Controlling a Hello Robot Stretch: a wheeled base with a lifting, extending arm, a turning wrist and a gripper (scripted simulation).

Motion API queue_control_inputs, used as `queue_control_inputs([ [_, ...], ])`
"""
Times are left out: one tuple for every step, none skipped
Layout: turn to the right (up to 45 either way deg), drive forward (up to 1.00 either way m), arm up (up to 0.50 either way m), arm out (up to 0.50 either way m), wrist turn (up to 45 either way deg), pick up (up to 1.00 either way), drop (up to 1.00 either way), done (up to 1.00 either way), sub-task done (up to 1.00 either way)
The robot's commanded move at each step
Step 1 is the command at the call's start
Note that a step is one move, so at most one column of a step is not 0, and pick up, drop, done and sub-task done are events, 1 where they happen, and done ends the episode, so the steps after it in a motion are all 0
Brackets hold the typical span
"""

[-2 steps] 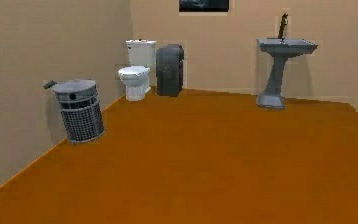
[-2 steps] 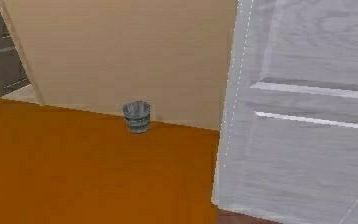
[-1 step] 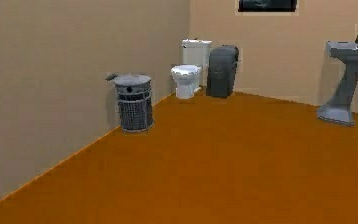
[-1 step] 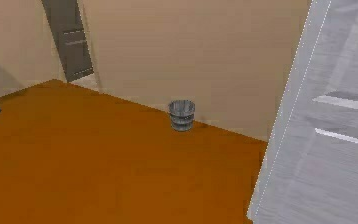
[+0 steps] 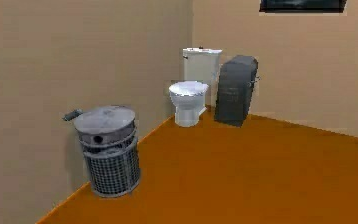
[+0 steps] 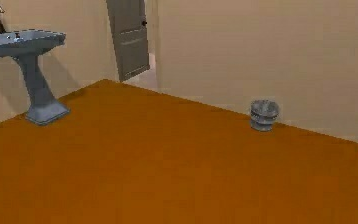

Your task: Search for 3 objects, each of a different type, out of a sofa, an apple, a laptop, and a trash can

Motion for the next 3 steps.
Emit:
queue_control_inputs([
  [0.0,0.6,0.0,0.0,0.0,0.0,0.0,0.0,0.0],
  [-33.0,0.0,0.0,0.0,0.0,0.0,0.0,0.0,0.0],
  [0.0,0.0,0.0,0.0,0.0,0.0,0.0,0.0,1.0],
])
